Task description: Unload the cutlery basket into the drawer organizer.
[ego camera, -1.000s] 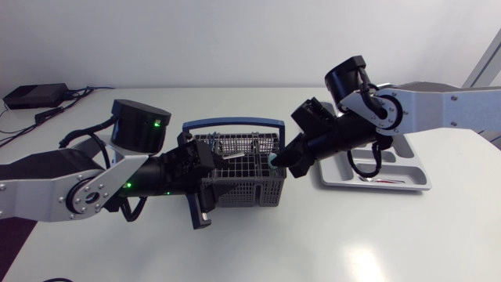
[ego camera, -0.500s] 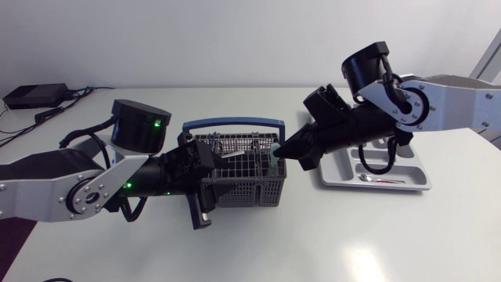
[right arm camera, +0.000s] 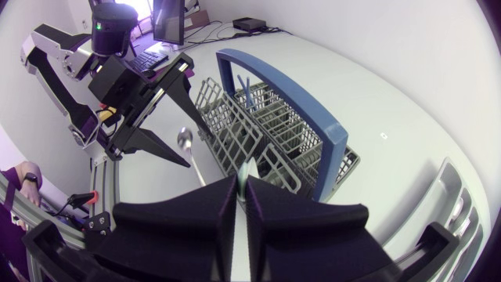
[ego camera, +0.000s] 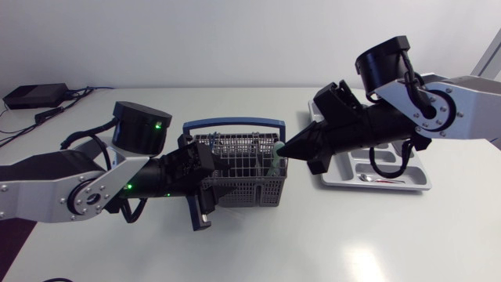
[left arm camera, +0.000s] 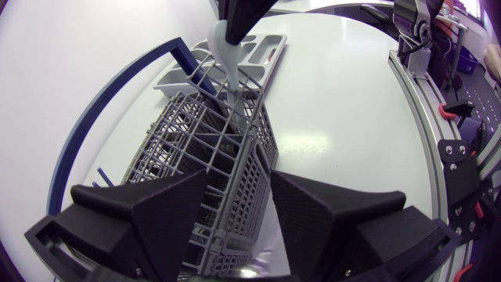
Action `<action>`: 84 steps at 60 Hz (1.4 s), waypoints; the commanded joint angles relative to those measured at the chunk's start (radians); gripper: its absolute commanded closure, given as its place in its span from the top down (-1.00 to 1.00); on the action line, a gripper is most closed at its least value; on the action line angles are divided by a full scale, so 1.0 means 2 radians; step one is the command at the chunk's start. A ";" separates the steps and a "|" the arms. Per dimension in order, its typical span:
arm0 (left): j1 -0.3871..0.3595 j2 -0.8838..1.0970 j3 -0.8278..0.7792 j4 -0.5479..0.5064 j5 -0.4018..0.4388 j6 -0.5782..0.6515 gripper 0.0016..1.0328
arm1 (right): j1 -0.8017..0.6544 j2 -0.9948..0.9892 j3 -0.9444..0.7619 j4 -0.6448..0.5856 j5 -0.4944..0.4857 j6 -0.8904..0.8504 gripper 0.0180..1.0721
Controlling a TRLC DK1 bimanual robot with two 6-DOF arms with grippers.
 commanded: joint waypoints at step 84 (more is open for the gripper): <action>-0.039 0.128 0.026 0.160 -0.104 -0.148 -0.72 | -0.006 0.039 -0.031 0.034 0.003 -0.001 -0.89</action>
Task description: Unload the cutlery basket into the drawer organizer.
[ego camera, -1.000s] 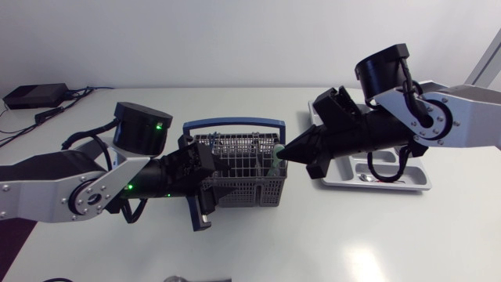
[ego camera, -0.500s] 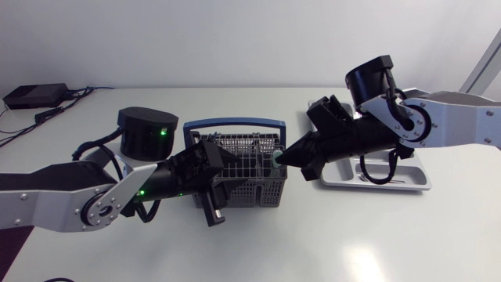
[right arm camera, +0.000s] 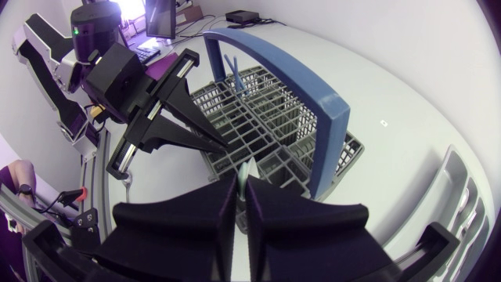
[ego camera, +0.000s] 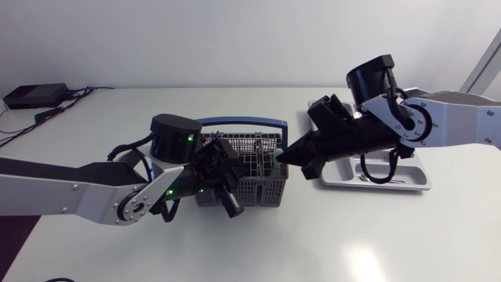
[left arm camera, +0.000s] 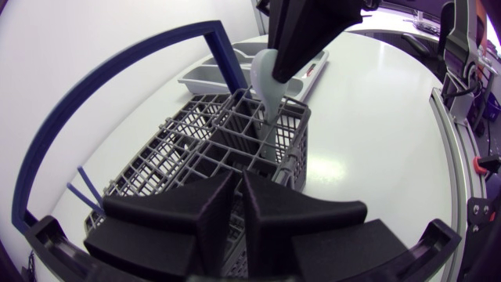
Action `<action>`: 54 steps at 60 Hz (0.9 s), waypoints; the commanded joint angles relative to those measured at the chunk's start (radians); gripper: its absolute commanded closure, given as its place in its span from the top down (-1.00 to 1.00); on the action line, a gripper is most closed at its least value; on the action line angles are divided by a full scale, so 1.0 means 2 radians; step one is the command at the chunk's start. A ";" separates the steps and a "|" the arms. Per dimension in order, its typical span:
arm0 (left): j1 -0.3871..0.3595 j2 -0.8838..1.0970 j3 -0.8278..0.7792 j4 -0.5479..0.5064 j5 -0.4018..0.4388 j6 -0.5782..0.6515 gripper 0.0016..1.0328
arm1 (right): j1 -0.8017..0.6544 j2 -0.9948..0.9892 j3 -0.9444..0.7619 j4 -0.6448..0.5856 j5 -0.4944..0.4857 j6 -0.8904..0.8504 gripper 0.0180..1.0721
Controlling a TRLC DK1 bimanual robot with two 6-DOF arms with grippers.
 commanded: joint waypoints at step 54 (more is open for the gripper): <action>-0.002 0.035 0.020 -0.018 -0.016 -0.019 -0.72 | -0.005 -0.167 0.000 -0.034 0.023 0.001 -0.89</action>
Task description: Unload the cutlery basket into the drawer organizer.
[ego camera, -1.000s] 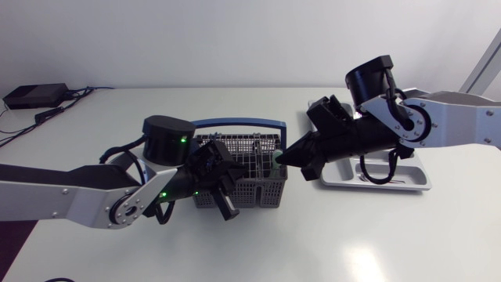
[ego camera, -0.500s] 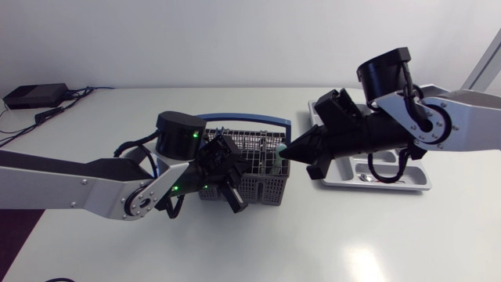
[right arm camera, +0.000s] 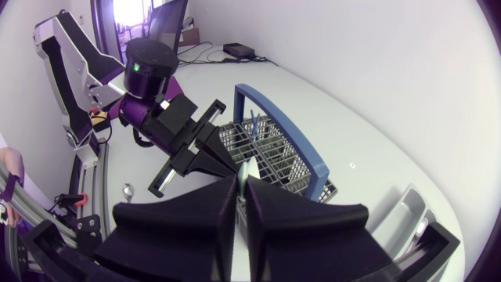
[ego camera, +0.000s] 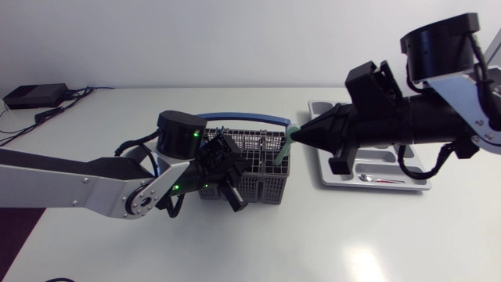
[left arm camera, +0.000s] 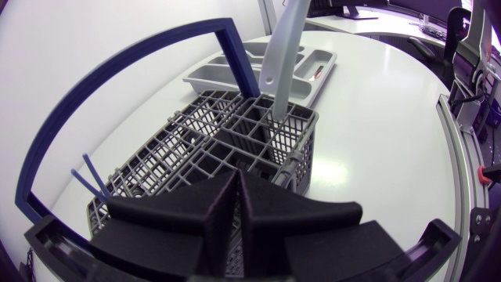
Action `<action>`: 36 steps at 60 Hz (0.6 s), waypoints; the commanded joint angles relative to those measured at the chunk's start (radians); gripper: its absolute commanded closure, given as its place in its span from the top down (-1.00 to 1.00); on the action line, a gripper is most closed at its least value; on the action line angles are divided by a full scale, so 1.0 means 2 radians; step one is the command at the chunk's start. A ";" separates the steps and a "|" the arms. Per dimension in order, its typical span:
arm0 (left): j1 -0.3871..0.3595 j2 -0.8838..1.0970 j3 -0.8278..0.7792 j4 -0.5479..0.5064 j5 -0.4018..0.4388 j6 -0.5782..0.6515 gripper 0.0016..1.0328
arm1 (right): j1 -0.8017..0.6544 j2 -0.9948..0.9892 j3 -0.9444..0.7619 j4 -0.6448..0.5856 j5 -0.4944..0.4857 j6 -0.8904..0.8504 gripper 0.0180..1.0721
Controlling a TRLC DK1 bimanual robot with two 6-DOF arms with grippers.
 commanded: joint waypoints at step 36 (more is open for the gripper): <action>-0.003 -0.130 -0.006 -0.128 0.007 0.035 0.03 | -0.174 -0.074 0.012 -0.095 0.018 -0.076 -0.89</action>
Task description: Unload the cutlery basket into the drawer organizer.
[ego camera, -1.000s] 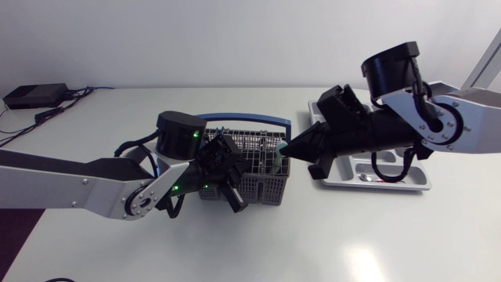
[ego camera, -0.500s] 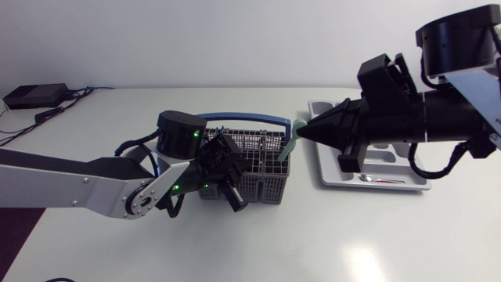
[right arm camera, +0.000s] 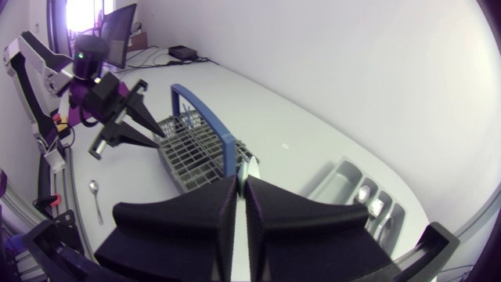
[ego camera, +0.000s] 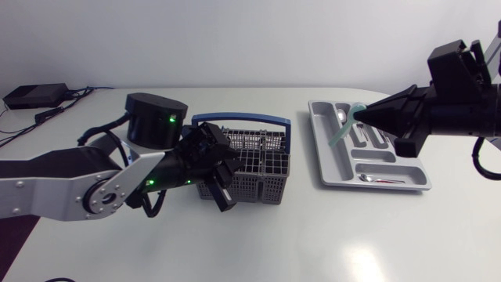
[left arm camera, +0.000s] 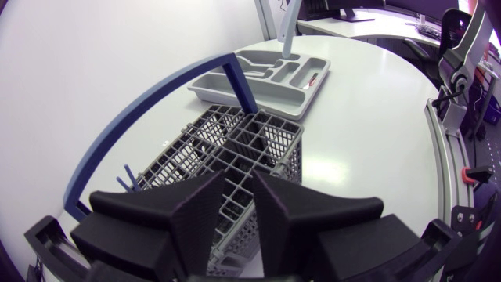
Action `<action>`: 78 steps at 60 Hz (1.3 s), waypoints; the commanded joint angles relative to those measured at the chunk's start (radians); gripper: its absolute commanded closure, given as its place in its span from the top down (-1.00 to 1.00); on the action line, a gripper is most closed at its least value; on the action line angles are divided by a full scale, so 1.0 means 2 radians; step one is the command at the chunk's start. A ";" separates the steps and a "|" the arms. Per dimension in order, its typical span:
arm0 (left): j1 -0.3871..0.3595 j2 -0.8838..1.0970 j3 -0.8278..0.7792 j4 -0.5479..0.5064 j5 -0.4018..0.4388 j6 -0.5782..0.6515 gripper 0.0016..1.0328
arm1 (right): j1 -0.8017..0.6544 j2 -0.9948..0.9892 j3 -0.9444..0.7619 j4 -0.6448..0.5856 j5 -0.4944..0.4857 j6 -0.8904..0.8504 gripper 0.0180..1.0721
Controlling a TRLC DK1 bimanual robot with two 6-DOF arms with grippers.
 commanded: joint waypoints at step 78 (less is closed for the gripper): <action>-0.077 -0.068 -0.018 -0.379 0.024 0.223 0.39 | -0.082 0.254 -0.093 0.169 0.311 -0.063 -0.80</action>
